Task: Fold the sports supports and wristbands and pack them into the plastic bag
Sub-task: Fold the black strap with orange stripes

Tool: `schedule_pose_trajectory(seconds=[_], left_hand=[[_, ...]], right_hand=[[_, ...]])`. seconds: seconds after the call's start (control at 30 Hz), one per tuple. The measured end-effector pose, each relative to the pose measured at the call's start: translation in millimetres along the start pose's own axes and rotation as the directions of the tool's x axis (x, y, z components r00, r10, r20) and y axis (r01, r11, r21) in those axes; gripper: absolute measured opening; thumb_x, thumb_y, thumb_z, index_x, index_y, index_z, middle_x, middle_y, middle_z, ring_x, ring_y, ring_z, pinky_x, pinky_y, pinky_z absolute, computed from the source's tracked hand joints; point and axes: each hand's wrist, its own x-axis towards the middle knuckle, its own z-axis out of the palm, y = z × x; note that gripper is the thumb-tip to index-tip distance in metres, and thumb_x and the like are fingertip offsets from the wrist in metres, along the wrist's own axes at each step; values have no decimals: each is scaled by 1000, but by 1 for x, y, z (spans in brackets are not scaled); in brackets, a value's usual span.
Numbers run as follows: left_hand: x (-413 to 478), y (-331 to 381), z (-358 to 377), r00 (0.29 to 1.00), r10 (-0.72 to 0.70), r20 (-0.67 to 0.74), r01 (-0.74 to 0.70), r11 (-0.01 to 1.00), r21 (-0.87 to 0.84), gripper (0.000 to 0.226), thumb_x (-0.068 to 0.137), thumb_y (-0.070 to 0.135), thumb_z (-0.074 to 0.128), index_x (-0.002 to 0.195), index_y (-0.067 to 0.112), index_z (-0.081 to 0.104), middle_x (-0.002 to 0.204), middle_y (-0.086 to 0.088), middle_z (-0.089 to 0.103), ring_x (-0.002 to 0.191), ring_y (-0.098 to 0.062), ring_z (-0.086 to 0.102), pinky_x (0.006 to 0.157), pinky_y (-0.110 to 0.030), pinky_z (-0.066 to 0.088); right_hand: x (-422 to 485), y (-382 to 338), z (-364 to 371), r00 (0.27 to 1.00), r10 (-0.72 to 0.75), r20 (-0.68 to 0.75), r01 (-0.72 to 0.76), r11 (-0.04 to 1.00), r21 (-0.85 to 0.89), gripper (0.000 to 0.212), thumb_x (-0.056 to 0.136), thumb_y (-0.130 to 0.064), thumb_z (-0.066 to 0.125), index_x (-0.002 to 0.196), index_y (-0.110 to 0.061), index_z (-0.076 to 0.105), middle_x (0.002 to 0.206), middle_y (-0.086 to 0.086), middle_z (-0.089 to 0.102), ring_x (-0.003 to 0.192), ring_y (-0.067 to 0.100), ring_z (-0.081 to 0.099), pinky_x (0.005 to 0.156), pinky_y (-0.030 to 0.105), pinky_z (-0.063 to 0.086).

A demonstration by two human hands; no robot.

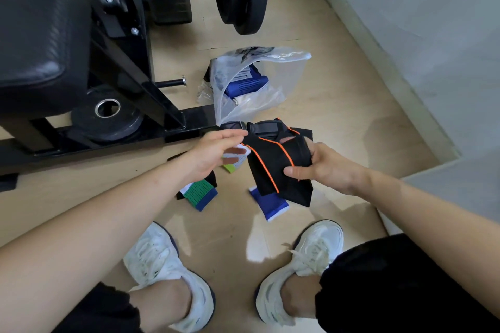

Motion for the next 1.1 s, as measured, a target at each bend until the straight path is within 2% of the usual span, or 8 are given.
schedule_pose_trajectory(seconds=[0.1, 0.2, 0.27, 0.33, 0.53, 0.63, 0.8, 1.1], left_hand=[[-9, 5, 7, 987, -68, 145, 69, 998, -1, 34, 101, 33, 58, 133, 21, 65, 125, -1, 66, 100, -16, 65, 91, -38, 53], [-9, 0, 9, 968, -144, 207, 130, 988, 79, 44, 94, 55, 60, 132, 33, 65, 140, 6, 60, 119, -16, 57, 103, -43, 51], [-8, 3, 12, 993, -95, 66, 91, 994, 61, 43, 90, 61, 59, 125, 37, 69, 142, 11, 56, 129, -19, 52, 105, -41, 48], [-11, 11, 15, 993, 79, -91, -73, 995, 73, 29, 96, 49, 57, 113, 35, 75, 130, 12, 65, 125, -18, 55, 104, -38, 46], [-14, 27, 33, 949, 262, 178, -306, 903, 301, 32, 87, 18, 77, 118, 22, 71, 117, 5, 74, 108, -7, 68, 98, -24, 52], [-8, 23, 38, 948, 297, 117, -319, 886, 338, 34, 81, 14, 83, 113, 20, 72, 108, 6, 76, 101, -9, 71, 95, -24, 54], [-5, 15, 37, 957, 270, 108, -290, 903, 317, 30, 83, 8, 81, 111, 10, 74, 98, -3, 78, 89, -11, 73, 82, -25, 58], [-3, 13, 21, 981, 191, 14, -192, 975, 111, 22, 92, 7, 70, 113, 8, 72, 102, -10, 78, 95, -23, 75, 85, -34, 60]], right_hand=[[-3, -2, -1, 1000, -15, 13, 14, 994, 111, 80, 83, -18, 76, 151, -23, 34, 130, 10, 65, 119, 24, 63, 98, 34, 51], [-1, -11, 3, 999, -36, 30, 30, 984, 177, 57, 87, -12, 70, 140, -11, 50, 137, 6, 61, 114, 20, 63, 99, 33, 51], [0, -19, 5, 999, -52, 4, 50, 973, 225, 36, 87, -13, 65, 123, -6, 62, 119, 6, 70, 104, 19, 68, 91, 29, 53], [1, -18, 3, 999, -48, -22, 51, 974, 223, 25, 91, -10, 63, 116, -6, 63, 108, 7, 73, 99, 19, 69, 87, 28, 53], [6, -9, 1, 999, -11, -51, 16, 994, 111, 29, 91, -19, 69, 116, -5, 66, 115, 17, 71, 103, 25, 67, 97, 42, 49], [8, -7, 5, 998, -13, -67, 18, 997, 78, 26, 92, -20, 68, 114, -6, 66, 112, 21, 70, 98, 24, 66, 92, 47, 50], [9, -7, 14, 995, -15, -96, 15, 1000, 4, 11, 96, -16, 64, 106, -17, 68, 95, -1, 74, 85, 14, 67, 77, 27, 49], [5, -5, 14, 990, -17, -143, 35, 992, 119, 44, 89, -7, 72, 128, -14, 53, 101, 15, 66, 92, 28, 67, 91, 53, 52]])
